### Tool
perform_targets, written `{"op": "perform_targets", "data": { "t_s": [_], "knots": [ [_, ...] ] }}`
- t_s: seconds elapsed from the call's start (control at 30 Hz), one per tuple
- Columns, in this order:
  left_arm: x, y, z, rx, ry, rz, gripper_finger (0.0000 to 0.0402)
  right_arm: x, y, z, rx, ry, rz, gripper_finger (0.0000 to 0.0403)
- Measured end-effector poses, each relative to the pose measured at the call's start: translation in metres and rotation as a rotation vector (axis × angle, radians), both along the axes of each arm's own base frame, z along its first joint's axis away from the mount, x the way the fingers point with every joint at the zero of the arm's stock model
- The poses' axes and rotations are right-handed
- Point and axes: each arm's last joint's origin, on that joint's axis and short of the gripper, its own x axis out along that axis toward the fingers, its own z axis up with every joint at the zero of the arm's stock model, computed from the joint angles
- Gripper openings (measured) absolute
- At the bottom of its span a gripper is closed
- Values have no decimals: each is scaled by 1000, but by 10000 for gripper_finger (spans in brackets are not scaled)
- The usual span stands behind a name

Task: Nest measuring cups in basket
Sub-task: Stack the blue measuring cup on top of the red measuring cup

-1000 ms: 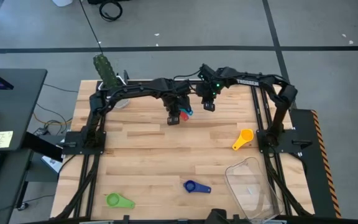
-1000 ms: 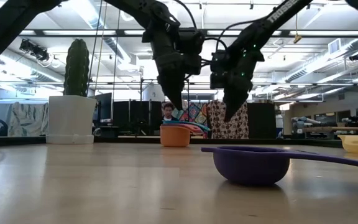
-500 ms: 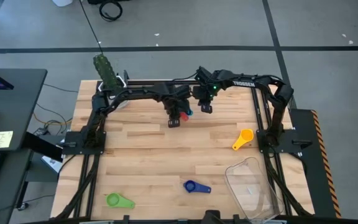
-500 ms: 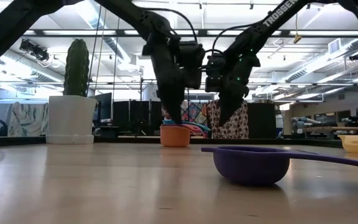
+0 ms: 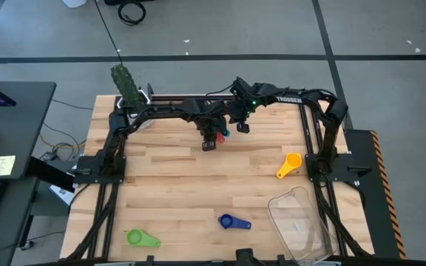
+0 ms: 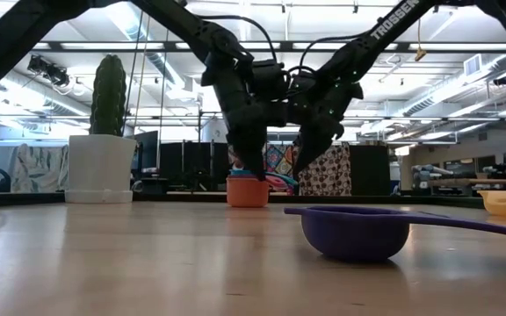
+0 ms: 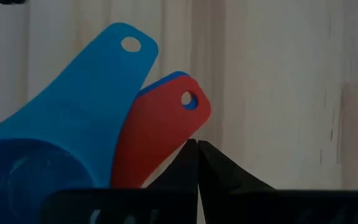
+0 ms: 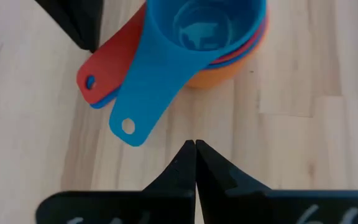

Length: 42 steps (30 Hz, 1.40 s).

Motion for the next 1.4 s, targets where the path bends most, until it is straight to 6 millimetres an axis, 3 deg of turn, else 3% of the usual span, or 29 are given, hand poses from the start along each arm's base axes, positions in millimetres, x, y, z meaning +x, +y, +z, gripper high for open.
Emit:
{"op": "perform_targets", "data": {
  "t_s": [0.3, 0.47, 0.97, 1.4],
  "knots": [
    [2, 0, -2, 15, -12, -30, 3, 9, 1, -21, 69, 9, 34, 5],
    [4, 3, -11, 7, -13, -34, 3, 10, 5, -23, 97, 11, 51, 5],
    [11, 7, -8, 29, -99, -72, 4, 10, 10, -21, 211, -40, 106, 5],
    [3, 2, 2, -7, -44, 2, 4, 0, -4, -21, 163, 1, 36, 5]
  ]
}}
